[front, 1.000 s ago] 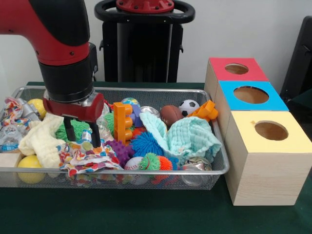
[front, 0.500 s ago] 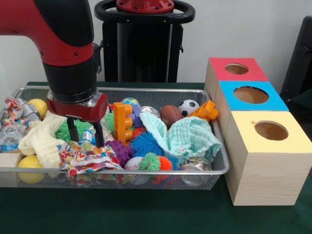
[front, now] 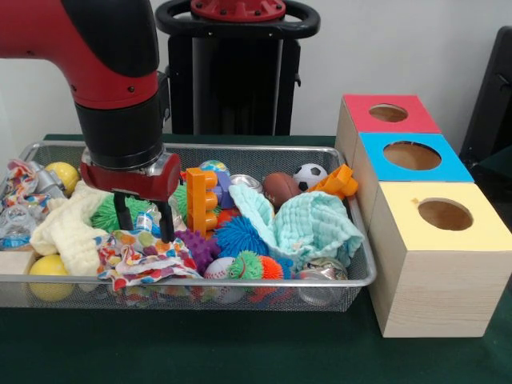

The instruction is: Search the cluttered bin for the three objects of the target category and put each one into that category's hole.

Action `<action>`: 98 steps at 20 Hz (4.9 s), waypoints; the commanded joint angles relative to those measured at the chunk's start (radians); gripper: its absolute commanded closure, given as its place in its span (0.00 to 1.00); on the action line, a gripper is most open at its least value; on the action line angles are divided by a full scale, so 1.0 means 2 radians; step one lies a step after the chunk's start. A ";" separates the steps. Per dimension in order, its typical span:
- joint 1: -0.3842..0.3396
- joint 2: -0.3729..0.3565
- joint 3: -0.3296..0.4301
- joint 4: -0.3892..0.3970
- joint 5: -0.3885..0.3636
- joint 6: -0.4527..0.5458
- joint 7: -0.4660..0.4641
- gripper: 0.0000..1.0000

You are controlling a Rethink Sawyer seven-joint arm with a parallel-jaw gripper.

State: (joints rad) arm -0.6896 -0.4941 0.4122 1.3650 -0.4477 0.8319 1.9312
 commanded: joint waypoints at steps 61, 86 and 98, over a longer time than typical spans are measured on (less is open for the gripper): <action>0.032 0.026 0.001 -0.093 -0.035 0.205 -0.131 1.00; 0.071 -0.086 -0.013 0.003 0.022 0.234 -0.016 1.00; 0.094 -0.105 -0.044 0.041 0.065 0.210 0.056 1.00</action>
State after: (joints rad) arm -0.5029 -0.6835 0.3889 1.2672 -0.3579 1.2133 1.9312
